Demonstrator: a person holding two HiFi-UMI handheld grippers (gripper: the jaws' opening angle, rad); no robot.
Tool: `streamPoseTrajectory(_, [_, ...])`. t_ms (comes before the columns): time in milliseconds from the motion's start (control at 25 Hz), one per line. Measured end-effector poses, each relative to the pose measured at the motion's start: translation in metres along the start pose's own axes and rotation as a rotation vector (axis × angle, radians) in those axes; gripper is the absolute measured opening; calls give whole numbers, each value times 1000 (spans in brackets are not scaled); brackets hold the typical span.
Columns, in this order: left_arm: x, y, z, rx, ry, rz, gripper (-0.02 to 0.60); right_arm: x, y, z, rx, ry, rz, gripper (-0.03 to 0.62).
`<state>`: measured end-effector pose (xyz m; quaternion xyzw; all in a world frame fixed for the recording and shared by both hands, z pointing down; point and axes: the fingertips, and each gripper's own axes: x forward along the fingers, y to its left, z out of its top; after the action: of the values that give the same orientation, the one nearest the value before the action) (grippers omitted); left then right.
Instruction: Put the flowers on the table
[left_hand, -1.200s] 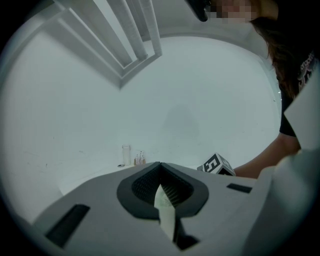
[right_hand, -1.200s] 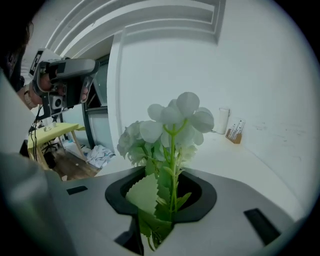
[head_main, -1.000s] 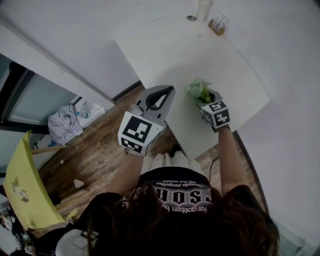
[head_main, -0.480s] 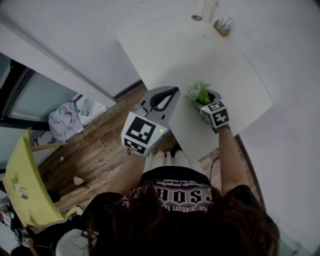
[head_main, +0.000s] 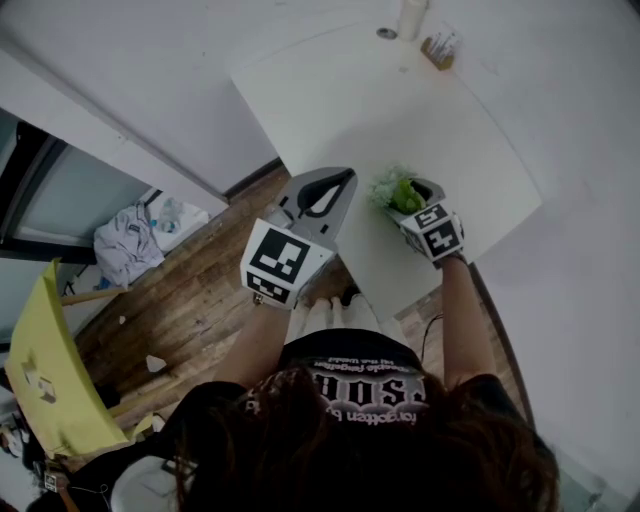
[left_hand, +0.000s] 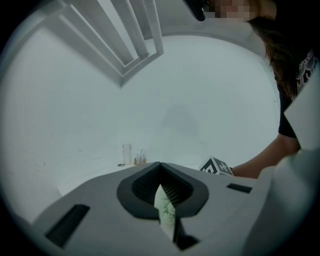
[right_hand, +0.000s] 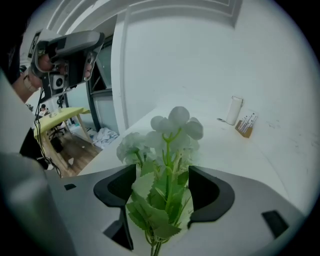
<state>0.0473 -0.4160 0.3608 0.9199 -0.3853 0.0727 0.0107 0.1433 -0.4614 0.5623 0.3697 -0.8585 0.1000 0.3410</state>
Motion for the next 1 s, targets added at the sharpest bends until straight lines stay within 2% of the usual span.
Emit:
streamPoseTrajectory(80, [-2,-1,1,0,-4,-3,0,-2,5,-8,-8,29,3,334])
streamPoseTrajectory(280, [-8,-6,4,2,-15,-11,0,-11,15,-15,8,16,4,365])
streamPoseTrajectory(560, [-15,-14,8,6,-28,-26,0,-36,18,7,50,-131,-17,364])
streamPoseTrajectory(720, [-20,-19,11,15,-38,-37,0,-49,25,16,60,-180,-16,364])
streamPoseTrajectory(1000, [-35,-29,16,25,-49,-62,0,-86,33,40,86,-286,-79,362])
